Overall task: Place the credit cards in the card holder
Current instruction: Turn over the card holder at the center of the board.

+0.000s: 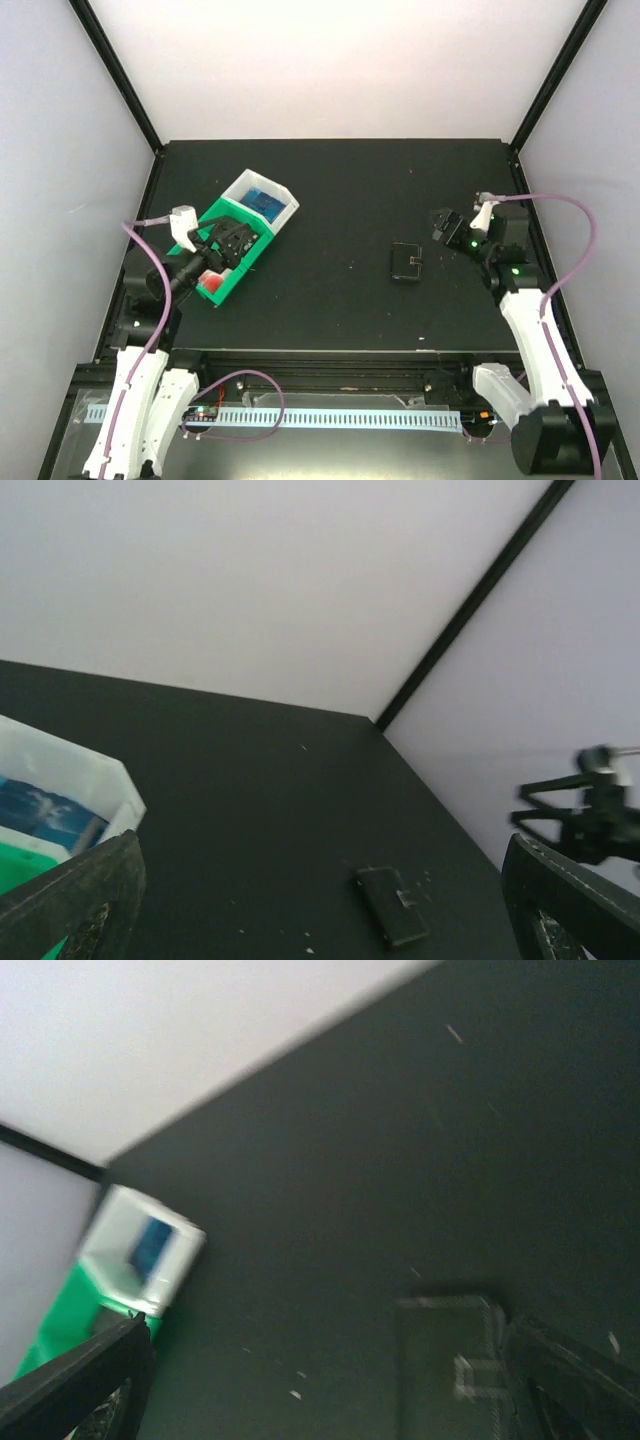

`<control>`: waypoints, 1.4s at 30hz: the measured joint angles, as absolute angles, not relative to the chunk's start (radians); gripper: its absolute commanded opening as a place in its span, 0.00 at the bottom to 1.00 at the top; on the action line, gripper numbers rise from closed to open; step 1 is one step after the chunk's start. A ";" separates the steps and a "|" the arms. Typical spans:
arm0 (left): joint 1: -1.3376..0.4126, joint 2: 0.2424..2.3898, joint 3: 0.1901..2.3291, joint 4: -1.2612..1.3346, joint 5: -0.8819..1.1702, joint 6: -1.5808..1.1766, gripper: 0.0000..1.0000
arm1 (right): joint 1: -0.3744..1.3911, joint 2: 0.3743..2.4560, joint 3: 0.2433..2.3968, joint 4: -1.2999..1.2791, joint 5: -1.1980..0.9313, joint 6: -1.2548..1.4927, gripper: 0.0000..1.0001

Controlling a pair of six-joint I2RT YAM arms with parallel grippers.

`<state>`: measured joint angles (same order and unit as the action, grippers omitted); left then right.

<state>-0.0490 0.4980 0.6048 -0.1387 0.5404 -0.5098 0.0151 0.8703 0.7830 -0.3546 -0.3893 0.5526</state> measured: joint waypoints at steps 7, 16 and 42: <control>-0.136 0.592 0.582 -0.083 0.610 -0.532 0.99 | 0.015 1.145 0.722 -0.445 -0.273 0.564 0.80; -0.289 0.693 0.544 -0.059 0.607 -0.560 0.99 | 0.035 1.361 0.702 -0.408 -0.299 0.556 0.63; -0.540 0.999 0.541 -0.043 0.473 -0.636 0.99 | 0.187 1.549 0.712 -0.218 -0.416 0.496 0.01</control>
<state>-0.5404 0.9989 0.5411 -0.0429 0.4732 -0.6357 0.1867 1.5486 0.7116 -0.2176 -0.4160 0.4957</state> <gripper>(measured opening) 0.990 0.060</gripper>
